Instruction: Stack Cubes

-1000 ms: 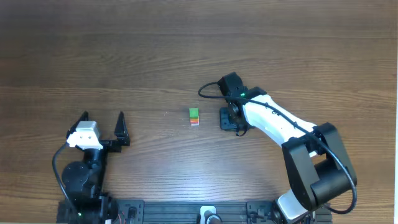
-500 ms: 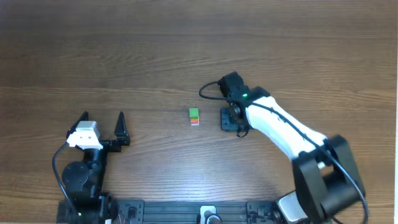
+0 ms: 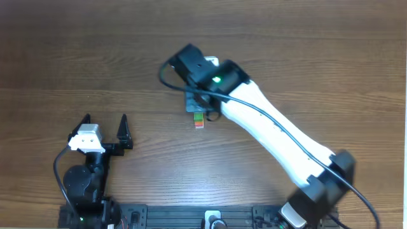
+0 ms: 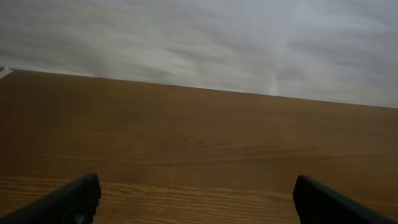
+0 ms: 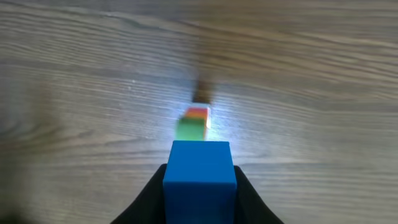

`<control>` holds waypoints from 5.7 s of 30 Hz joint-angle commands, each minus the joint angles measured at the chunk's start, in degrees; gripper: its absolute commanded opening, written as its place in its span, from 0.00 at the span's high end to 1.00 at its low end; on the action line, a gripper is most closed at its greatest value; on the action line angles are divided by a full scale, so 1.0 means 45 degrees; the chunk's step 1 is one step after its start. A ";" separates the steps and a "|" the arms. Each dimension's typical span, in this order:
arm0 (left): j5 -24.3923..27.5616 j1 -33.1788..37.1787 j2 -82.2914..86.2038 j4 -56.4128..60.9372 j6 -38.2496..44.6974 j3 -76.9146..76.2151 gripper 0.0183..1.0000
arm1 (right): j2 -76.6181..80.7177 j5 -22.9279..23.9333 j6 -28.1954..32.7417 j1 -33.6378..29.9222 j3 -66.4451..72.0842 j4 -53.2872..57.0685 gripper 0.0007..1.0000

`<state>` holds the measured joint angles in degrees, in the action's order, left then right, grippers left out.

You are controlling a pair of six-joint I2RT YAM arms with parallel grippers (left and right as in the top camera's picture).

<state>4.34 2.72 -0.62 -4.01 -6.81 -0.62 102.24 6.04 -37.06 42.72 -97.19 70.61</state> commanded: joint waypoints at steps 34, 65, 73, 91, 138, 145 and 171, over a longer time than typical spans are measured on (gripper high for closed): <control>0.0126 0.0063 0.0063 -0.0019 0.0223 0.0068 0.00 | 0.2220 -0.0957 -0.0894 0.0350 0.0053 0.0408 0.99; 0.0126 0.0063 0.0063 -0.0019 0.0223 0.0068 0.00 | 0.2312 -0.0894 -0.0899 0.0272 0.0291 0.0442 0.99; 0.0126 0.0063 0.0063 -0.0019 0.0223 0.0068 0.00 | 0.2317 -0.0801 -0.0894 0.0253 0.0296 0.0393 0.99; 0.0126 0.0063 0.0063 -0.0019 0.0223 0.0068 0.00 | 0.2599 -0.0801 -0.0894 0.0219 0.0296 0.0194 0.95; 0.0126 0.0063 0.0063 -0.0019 0.0223 0.0068 0.00 | -1.0520 0.1681 0.5673 -0.6101 1.2148 -0.9258 0.01; 0.0126 0.0063 0.0063 -0.0019 0.0223 0.0068 0.00 | -1.6262 0.0578 0.5644 -0.7854 1.6475 -1.1220 0.01; 0.0126 0.0063 0.0063 -0.0019 0.0223 0.0068 0.00 | -2.2654 -0.1613 0.8728 -0.9651 2.0890 -1.3284 0.01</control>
<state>4.54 2.72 -0.62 -4.01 -6.63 -0.62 0.80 0.05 1.76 -0.36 -3.73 11.18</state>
